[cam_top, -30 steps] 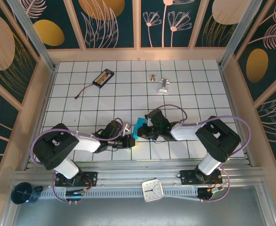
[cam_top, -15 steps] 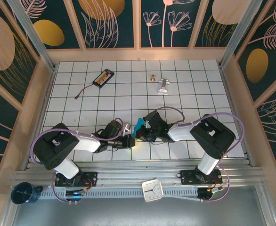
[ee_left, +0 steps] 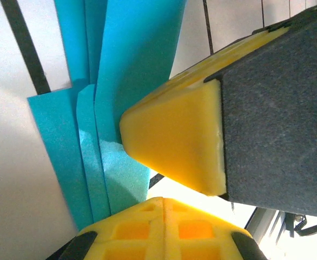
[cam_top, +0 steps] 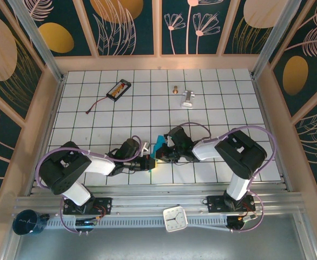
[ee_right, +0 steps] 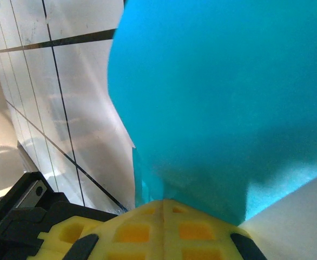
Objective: Fold a paper plane with a square sheet of paper (pick it up from the middle)
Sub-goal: Perform the fifth fold on the wing at the bottom-center of the table.
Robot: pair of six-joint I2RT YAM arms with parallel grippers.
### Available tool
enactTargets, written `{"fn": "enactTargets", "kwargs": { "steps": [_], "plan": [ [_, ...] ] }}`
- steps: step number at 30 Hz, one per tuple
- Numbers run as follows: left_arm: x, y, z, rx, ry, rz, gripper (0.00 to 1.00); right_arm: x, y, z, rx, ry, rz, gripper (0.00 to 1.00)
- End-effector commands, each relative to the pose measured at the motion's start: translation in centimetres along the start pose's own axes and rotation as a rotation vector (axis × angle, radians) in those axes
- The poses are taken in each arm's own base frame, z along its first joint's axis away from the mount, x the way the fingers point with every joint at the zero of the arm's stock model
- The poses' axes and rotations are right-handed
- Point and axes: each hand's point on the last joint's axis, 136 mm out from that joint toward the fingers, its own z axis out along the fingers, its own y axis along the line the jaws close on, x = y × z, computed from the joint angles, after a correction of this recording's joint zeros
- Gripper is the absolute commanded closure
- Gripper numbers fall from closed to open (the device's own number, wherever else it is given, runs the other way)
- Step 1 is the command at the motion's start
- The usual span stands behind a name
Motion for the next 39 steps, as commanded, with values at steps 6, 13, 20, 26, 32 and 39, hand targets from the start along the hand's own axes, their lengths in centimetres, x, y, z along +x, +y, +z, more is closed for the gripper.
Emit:
{"fn": "enactTargets", "kwargs": {
  "steps": [6,13,20,26,32,39],
  "plan": [
    [8.2,8.4,-1.2,-0.273,0.240,-0.167,1.00,-3.3,-3.2,-0.3,0.084,-0.074,0.017,0.98],
    [8.6,8.7,-1.3,-0.281,0.251,-0.166,1.00,-5.1,-3.8,-0.7,0.085,-0.091,0.021,0.98],
    [8.7,8.8,-1.4,-0.282,0.253,-0.166,1.00,-7.1,-5.2,-1.0,0.098,-0.109,0.040,0.98],
    [8.8,8.8,-1.4,-0.281,0.257,-0.165,1.00,-9.0,-6.8,-1.5,0.104,-0.136,0.066,0.98],
    [8.8,8.7,-1.4,-0.278,0.254,-0.163,1.00,-11.0,-8.2,-2.2,0.111,-0.166,0.084,0.98],
    [8.3,8.3,-1.3,-0.269,0.246,-0.159,1.00,-13.8,-9.4,-3.6,0.105,-0.213,0.102,0.99]
  ]
}}
